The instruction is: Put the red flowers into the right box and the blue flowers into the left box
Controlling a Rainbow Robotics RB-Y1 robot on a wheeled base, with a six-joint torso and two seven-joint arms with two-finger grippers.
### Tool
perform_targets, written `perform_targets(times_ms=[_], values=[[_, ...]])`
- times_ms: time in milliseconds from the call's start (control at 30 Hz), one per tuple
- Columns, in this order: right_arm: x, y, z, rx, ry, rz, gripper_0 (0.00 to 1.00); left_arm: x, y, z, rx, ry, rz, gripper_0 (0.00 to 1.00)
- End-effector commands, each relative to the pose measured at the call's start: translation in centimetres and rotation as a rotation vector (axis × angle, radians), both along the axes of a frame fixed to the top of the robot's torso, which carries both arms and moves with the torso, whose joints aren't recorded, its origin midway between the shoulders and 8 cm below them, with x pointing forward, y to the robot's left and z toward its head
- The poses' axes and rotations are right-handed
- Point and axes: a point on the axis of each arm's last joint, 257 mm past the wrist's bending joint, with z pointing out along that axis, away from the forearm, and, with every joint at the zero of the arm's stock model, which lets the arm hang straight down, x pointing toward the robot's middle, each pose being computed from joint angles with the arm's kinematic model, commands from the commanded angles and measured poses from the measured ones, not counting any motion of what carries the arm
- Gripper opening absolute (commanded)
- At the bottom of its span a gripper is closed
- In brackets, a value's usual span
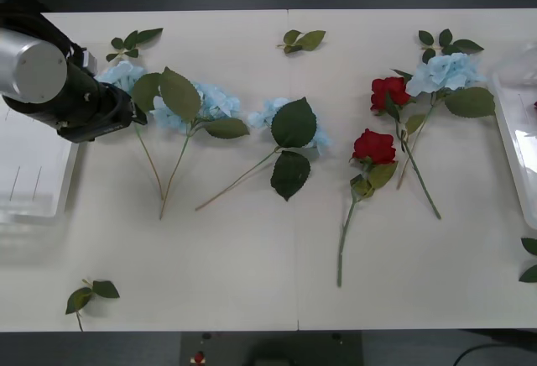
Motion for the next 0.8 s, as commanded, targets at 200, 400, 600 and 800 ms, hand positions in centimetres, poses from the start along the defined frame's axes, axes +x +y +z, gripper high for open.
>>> perform_targets(times_ms=[200,400,600,800], values=[[-2.8,-5.9,-0.7,-0.135,0.014,-0.062,0.0,2.8,1.1,0.8,0.071,0.032,0.02,1.0],[-4.3,-7.9,-2.4,-0.153,0.033,-0.102,0.0,3.3,0.4,-0.6,0.102,0.071,0.013,1.0],[-4.6,-9.0,-4.0,-0.184,0.017,-0.127,0.0,3.8,-0.2,-1.9,0.136,0.102,0.012,1.0],[-3.7,-9.0,-4.6,-0.197,-0.026,-0.135,0.0,4.3,-0.8,-2.9,0.149,0.119,0.01,1.0]])
